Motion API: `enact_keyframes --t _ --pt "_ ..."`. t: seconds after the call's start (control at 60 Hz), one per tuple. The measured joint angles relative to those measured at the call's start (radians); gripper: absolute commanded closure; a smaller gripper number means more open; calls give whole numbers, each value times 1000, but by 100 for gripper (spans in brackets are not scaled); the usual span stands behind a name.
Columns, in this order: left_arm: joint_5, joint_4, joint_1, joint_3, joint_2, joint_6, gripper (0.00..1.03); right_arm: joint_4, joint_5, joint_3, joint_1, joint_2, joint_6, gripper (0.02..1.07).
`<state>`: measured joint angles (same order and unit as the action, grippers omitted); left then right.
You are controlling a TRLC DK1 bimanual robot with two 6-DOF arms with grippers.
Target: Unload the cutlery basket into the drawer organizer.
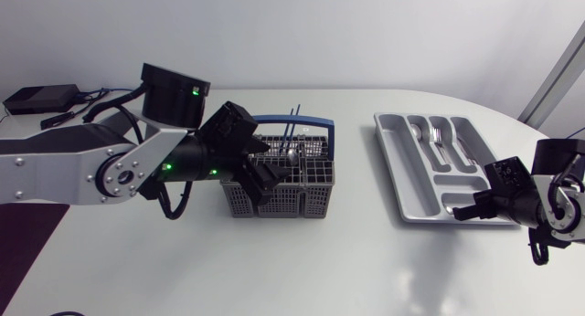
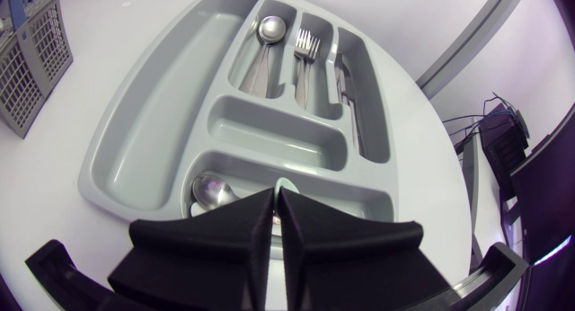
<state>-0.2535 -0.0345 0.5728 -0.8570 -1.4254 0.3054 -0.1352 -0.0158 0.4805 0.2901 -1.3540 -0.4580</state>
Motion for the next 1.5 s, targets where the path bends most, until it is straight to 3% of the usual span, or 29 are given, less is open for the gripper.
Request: enact_keyframes --t 0.167,0.35,0.767,0.867,0.933,1.167,1.5 --pt "2 -2 0 -8 -15 -19 20 3 2 0 0 -3 0 43" --pt "2 -2 0 -19 -16 -36 20 79 -27 -3 0 83 1 20" --pt "1 18 0 -72 -56 -140 20 297 -89 10 -47 365 47 17" --pt "28 18 5 -91 -75 -175 21 312 -89 21 -76 378 69 17" --pt "50 19 8 -96 -91 -198 28 316 -89 25 -85 381 79 17" --pt "108 61 11 -108 -137 -294 28 319 -89 32 -114 381 114 17" --pt "113 123 0 -195 -197 -416 28 311 -88 32 -145 380 129 17"
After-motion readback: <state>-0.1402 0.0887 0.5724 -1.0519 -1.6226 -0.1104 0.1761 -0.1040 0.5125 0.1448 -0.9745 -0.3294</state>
